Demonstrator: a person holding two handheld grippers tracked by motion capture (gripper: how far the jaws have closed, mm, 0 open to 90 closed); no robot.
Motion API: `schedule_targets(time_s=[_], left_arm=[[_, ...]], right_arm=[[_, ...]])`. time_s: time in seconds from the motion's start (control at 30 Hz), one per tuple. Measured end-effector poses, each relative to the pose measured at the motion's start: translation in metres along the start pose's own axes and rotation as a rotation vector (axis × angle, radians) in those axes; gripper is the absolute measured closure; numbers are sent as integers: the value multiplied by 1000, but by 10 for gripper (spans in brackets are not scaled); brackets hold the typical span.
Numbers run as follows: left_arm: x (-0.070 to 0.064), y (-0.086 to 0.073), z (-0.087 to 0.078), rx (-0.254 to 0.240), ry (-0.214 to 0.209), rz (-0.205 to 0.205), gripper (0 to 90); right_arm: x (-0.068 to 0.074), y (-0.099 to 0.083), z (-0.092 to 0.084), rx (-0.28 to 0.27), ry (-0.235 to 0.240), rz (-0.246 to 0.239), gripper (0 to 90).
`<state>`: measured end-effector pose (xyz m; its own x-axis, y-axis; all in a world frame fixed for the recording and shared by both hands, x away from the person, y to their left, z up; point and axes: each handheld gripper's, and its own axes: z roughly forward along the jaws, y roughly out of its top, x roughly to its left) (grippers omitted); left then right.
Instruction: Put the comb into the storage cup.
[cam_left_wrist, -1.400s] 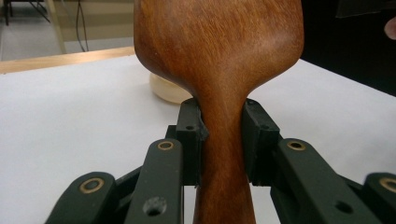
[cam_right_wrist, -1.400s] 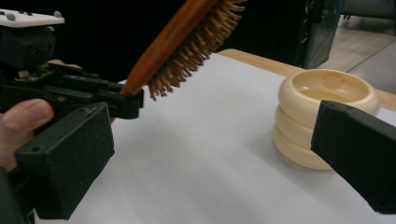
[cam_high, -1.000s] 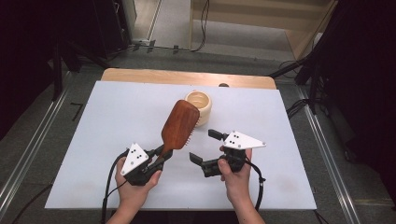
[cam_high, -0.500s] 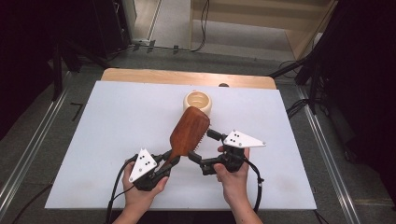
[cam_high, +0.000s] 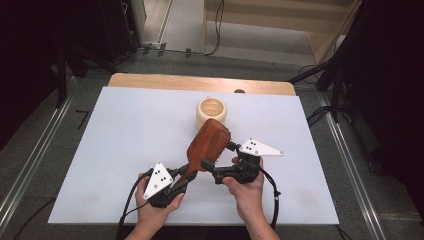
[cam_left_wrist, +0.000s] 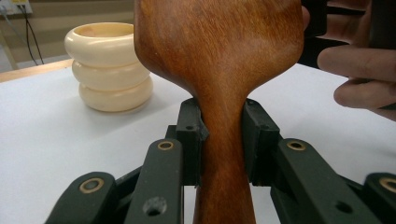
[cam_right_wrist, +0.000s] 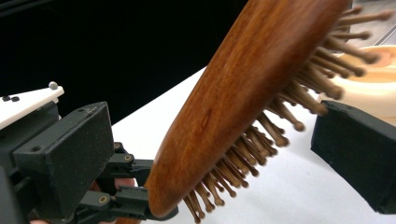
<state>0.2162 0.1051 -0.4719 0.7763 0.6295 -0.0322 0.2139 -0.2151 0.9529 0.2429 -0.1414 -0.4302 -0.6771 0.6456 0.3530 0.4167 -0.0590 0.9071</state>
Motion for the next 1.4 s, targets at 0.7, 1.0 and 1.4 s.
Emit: schedule_targets(time_s=[0.7, 1.0, 1.4], left_arm=[[-10, -1, 3, -6, -8, 37, 724], [-14, -4, 5, -3, 4, 47, 724], [-11, -6, 7, 10, -31, 34, 720]], right_arm=[[-4, -5, 3, -13, -23, 121, 262], [-10, -8, 4, -18, -2, 186, 334], [-11, -9, 4, -18, 100, 191, 463]])
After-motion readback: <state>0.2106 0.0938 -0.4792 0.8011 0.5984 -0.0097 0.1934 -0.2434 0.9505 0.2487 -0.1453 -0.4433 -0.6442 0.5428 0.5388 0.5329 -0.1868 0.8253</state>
